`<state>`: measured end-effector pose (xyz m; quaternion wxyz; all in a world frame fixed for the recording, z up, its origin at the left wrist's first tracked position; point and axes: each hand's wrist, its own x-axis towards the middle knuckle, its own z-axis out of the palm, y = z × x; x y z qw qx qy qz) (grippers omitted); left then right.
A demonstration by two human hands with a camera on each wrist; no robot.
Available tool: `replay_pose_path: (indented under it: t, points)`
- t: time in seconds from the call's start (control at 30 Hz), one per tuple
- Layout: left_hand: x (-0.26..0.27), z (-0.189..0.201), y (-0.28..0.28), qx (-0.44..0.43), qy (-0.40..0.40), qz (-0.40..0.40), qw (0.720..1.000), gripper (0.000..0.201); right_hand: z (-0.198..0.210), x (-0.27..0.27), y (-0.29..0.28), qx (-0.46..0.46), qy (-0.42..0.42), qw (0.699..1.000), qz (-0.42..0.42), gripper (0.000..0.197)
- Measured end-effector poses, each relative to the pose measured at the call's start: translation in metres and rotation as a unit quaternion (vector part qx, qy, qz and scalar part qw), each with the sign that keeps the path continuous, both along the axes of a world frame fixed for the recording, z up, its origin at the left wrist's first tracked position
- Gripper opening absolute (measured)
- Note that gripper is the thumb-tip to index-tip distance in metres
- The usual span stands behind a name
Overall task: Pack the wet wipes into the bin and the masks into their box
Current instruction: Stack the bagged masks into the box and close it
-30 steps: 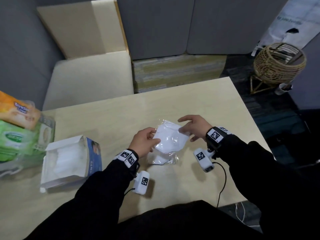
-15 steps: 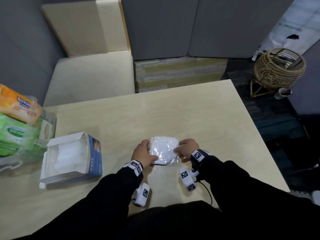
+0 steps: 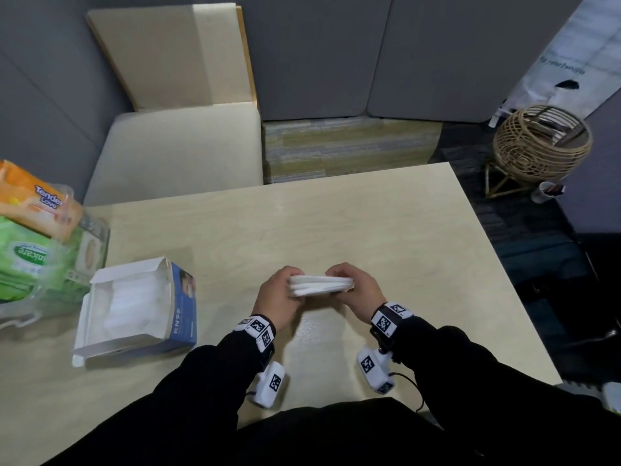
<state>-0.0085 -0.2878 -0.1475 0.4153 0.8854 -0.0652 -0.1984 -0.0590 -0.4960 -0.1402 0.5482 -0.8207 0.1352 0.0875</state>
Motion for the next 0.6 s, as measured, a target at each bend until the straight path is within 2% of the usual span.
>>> replay_pose_path:
  t: [0.17,0.37,0.43,0.5,0.6]
  points:
    - [-0.005,-0.012,0.009,0.006,0.043,0.019,0.999,0.039,-0.005,-0.004,0.006,0.002,0.028,1.0,0.002,0.033]
    - [0.003,-0.002,0.01,0.014,0.05,-0.005,0.999,0.03,-0.004,0.004,0.001,-0.043,0.045,0.998,0.028,0.019]
    - [0.007,0.004,0.013,0.007,0.05,0.007,0.999,0.029,0.0,0.008,-0.001,-0.051,0.036,0.998,0.031,0.021]
    - [0.01,0.013,0.019,-0.022,0.061,0.033,0.997,0.035,0.011,0.013,-0.001,-0.034,0.024,0.999,0.022,0.022]
    - [0.012,0.031,0.036,-0.089,0.088,0.061,0.99,0.034,0.039,0.019,0.004,0.044,0.001,0.999,0.024,0.015]
